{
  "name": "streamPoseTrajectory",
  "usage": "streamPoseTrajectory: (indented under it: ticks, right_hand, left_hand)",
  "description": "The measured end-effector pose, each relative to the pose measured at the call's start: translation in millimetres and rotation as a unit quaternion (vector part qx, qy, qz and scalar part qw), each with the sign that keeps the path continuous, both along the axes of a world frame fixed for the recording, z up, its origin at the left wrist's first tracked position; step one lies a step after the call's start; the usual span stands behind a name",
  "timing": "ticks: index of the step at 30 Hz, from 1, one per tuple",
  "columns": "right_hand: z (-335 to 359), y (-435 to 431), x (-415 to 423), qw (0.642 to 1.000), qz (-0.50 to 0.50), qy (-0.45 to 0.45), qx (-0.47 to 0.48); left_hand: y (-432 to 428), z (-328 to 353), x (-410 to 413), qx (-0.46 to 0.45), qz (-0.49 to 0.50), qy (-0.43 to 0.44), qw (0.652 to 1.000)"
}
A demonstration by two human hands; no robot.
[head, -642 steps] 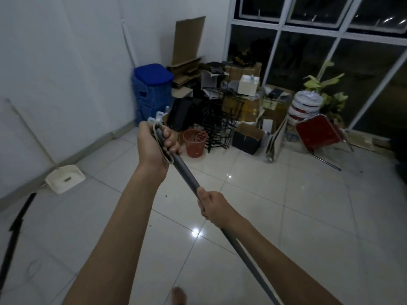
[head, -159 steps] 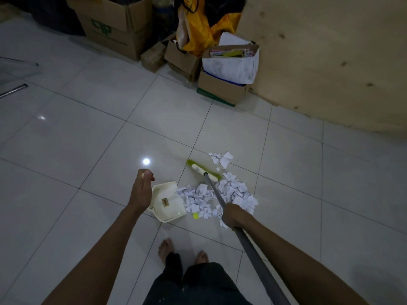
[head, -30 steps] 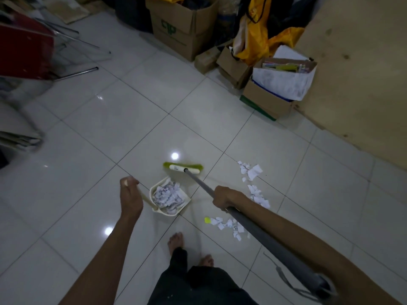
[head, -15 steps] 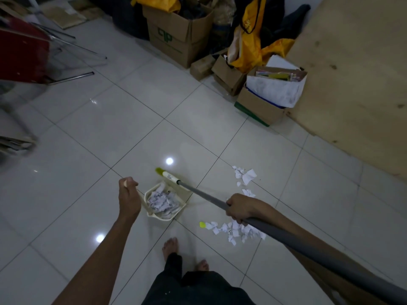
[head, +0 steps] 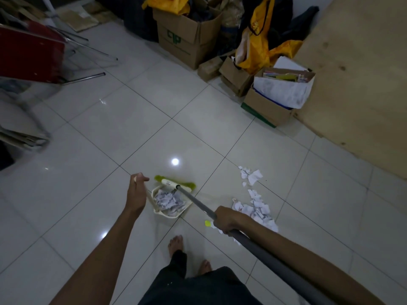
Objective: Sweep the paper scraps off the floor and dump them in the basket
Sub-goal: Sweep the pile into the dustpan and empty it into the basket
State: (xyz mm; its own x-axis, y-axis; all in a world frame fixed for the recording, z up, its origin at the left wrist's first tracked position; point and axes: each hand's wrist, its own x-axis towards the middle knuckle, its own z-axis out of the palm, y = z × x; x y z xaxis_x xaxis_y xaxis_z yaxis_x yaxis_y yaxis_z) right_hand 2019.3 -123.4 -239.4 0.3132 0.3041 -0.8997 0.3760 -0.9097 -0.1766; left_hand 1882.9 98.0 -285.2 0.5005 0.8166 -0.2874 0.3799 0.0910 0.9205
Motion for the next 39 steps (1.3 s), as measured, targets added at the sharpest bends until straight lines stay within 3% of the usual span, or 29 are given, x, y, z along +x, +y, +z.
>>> streamPoseTrajectory:
  ticks: [9,14,17,26,39]
  right_hand:
    - [20,-50,6,0.998,-0.037,0.022,0.052]
    - [22,-71,0,0.997,-0.041,-0.009,0.068]
    - [5,-78,-6,0.997,-0.027,-0.035,0.068]
    - [-36,-105,-27,0.99,-0.115,-0.024,0.078]
    - [-41,-105,-26,0.99,-0.095,-0.022,0.1]
  left_hand:
    - [5,6,-10,-0.057,0.006,0.062,0.996]
    - [9,8,-21,-0.122,0.004,0.154,0.98]
    - [-2,15,-29,-0.138,-0.004,0.157,0.978]
    - [-38,16,-66,-0.1,0.028,0.147,0.984]
    - [-42,3,-56,-0.037,-0.011,0.169,0.985]
